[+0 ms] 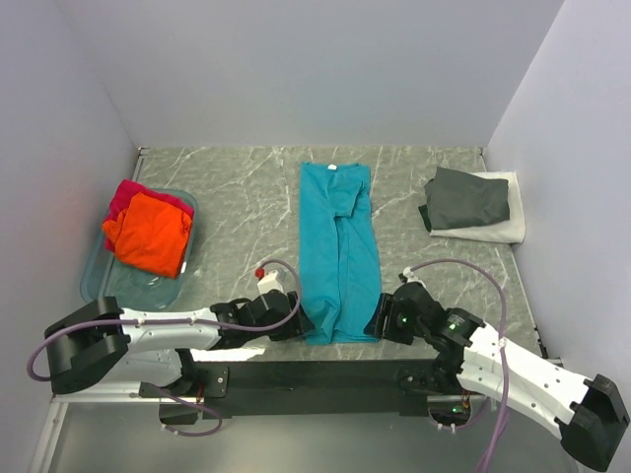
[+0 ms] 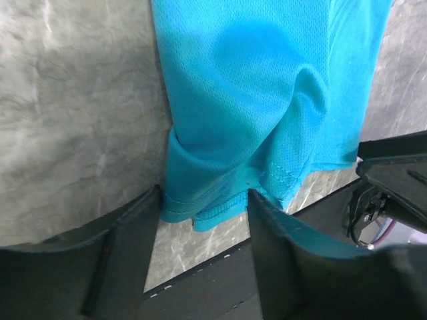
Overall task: Fold and stack the t-shirts
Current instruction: Fold the tshirt
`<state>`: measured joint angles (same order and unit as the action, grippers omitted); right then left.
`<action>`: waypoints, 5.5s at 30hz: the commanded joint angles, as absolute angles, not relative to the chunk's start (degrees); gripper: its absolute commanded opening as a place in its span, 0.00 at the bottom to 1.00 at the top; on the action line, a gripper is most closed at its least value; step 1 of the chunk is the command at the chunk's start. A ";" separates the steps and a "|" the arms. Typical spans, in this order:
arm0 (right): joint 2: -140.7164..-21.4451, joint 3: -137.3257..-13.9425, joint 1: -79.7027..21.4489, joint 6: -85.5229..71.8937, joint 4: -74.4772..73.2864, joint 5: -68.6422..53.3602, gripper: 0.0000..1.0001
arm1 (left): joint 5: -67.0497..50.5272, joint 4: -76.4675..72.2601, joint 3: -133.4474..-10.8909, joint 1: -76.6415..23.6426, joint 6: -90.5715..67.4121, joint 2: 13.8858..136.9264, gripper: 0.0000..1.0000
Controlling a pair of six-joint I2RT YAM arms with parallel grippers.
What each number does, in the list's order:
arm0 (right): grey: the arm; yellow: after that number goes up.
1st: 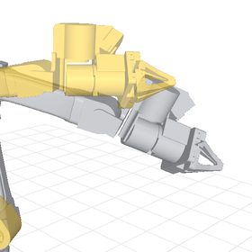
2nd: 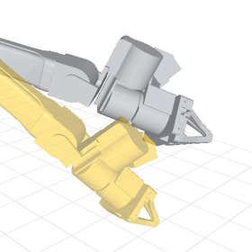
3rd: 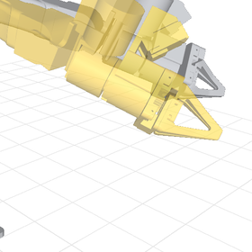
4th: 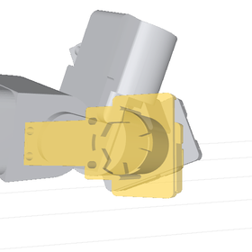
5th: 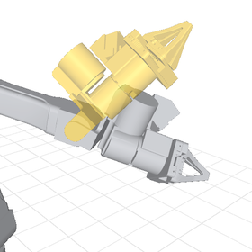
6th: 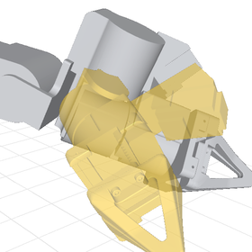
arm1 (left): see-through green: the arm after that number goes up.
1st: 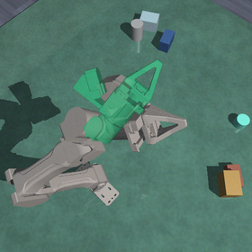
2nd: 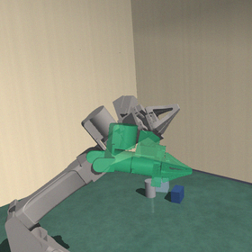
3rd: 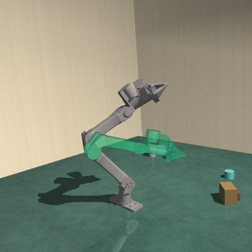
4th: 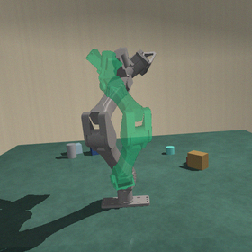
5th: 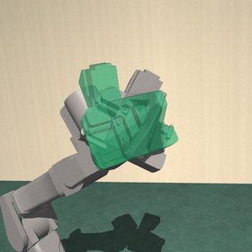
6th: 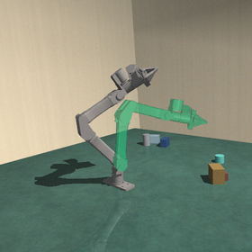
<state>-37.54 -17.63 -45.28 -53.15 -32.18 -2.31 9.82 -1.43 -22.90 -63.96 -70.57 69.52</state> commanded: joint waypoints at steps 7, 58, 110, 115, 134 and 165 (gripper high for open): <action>-40.96 -14.85 -47.02 -56.07 -26.37 -0.18 0.63 | 8.35 1.41 -23.03 -66.62 -73.21 72.25 0.48; -52.55 -31.73 -54.05 -51.33 -28.13 7.38 0.00 | 1.85 6.07 -24.88 -62.58 -76.46 58.80 0.00; -98.61 -67.41 -19.43 -20.04 -18.19 -6.24 0.00 | -10.37 0.97 -62.93 -29.53 -41.75 103.61 0.00; -102.30 -68.73 -18.28 -20.30 -17.67 -7.12 0.00 | -8.36 0.88 -65.83 -29.36 -38.85 106.96 0.01; -95.72 -70.23 -17.23 -19.25 -19.69 -7.82 0.65 | -1.94 2.90 -71.99 -29.27 -37.88 102.14 0.69; -106.69 -71.18 -24.00 -19.42 -19.34 -13.54 0.65 | 4.30 -22.67 -53.62 -50.80 -39.46 105.46 0.69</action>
